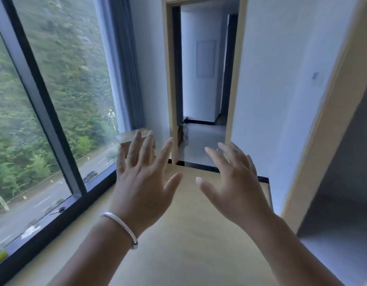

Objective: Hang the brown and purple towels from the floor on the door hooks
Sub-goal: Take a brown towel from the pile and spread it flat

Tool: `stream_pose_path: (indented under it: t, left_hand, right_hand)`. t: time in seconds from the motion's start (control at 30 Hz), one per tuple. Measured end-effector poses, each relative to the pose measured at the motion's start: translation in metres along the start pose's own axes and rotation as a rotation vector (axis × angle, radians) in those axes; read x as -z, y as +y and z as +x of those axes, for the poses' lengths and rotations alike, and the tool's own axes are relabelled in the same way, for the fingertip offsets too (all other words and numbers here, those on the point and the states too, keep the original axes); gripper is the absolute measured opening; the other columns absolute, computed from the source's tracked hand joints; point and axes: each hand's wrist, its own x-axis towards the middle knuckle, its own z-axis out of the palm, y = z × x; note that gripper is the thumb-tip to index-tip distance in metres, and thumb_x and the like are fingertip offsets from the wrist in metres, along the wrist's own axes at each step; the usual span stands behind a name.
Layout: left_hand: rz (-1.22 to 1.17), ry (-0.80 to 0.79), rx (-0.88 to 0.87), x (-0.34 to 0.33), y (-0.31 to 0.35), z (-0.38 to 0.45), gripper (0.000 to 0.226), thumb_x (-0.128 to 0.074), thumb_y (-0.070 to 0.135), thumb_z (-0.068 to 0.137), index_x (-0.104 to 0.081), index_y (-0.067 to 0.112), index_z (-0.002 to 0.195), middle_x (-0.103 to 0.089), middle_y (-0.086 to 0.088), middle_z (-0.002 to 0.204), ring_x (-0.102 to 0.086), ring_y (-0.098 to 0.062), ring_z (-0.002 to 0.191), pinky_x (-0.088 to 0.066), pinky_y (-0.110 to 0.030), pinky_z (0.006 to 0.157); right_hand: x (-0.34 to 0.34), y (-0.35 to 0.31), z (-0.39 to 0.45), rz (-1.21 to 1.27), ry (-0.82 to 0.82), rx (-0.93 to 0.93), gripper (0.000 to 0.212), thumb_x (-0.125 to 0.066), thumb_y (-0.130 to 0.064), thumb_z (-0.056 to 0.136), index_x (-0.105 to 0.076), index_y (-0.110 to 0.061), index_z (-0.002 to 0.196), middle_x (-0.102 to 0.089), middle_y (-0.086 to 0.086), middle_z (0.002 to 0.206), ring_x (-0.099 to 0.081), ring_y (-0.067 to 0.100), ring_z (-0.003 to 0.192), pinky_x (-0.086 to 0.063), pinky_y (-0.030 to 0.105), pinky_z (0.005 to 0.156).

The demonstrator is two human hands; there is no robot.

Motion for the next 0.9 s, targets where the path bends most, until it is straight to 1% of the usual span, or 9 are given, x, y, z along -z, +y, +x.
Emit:
stream_pose_path:
  t: [0.13,0.2,0.3,0.43,0.53,0.67,0.9]
  left_hand:
    - [-0.092,-0.009,-0.132,-0.049,0.040,0.051,0.071,-0.020,0.066,0.088,-0.005,0.037,0.151,0.002,-0.004,0.161,0.022,-0.020,0.145,0.003,-0.053,0.118]
    - [-0.114,-0.015,-0.170,-0.074,0.055,0.076,0.071,-0.019,0.067,0.089,-0.001,0.038,0.151,0.005,-0.004,0.161,0.024,-0.021,0.144,0.005,-0.052,0.117]
    - [-0.144,-0.018,-0.201,-0.111,0.071,0.118,0.072,-0.017,0.068,0.088,0.004,0.038,0.151,0.006,-0.004,0.161,0.022,-0.022,0.145,0.005,-0.052,0.117]
    - [-0.186,-0.016,-0.225,-0.158,0.079,0.182,0.074,-0.021,0.068,0.089,0.007,0.037,0.151,0.007,-0.005,0.161,0.020,-0.025,0.146,0.000,-0.054,0.118]
    - [-0.235,-0.011,-0.248,-0.187,0.082,0.237,0.074,-0.023,0.066,0.090,0.006,0.036,0.151,0.008,-0.005,0.161,0.019,-0.024,0.146,0.000,-0.054,0.118]
    - [-0.281,0.017,-0.305,-0.216,0.085,0.303,0.073,-0.026,0.064,0.090,0.001,0.035,0.152,0.003,-0.006,0.161,0.016,-0.024,0.146,-0.002,-0.053,0.117]
    - [-0.333,-0.011,-0.364,-0.271,0.108,0.380,0.074,-0.023,0.065,0.089,0.007,0.038,0.151,0.012,-0.004,0.160,0.021,-0.022,0.145,0.002,-0.051,0.118]
  right_hand:
    - [0.007,0.058,0.016,-0.115,0.012,-0.098,0.066,-0.042,-0.059,0.086,-0.032,-0.033,0.146,-0.025,-0.002,0.155,-0.005,0.014,0.146,-0.010,0.048,0.119]
    - [0.009,0.086,0.026,-0.165,0.035,-0.148,0.065,-0.045,-0.055,0.087,-0.033,-0.032,0.146,-0.026,-0.001,0.155,-0.005,0.015,0.146,-0.009,0.047,0.119]
    - [0.006,0.121,0.049,-0.223,0.067,-0.216,0.063,-0.053,-0.050,0.088,-0.035,-0.031,0.145,-0.027,-0.002,0.154,-0.004,0.014,0.146,-0.012,0.048,0.118]
    - [-0.011,0.156,0.096,-0.267,0.110,-0.259,0.062,-0.053,-0.051,0.088,-0.035,-0.032,0.144,-0.028,-0.004,0.152,-0.003,0.012,0.144,-0.018,0.050,0.116]
    - [-0.021,0.182,0.143,-0.315,0.123,-0.280,0.063,-0.053,-0.051,0.089,-0.033,-0.032,0.145,-0.027,-0.004,0.152,-0.003,0.013,0.145,-0.018,0.049,0.115]
    - [-0.028,0.215,0.196,-0.360,0.177,-0.302,0.063,-0.053,-0.051,0.088,-0.034,-0.031,0.145,-0.027,-0.004,0.152,-0.006,0.014,0.144,-0.020,0.050,0.115]
    - [-0.042,0.276,0.258,-0.376,0.196,-0.331,0.061,-0.052,-0.052,0.088,-0.032,-0.033,0.143,-0.026,-0.006,0.151,-0.002,0.011,0.141,-0.023,0.051,0.114]
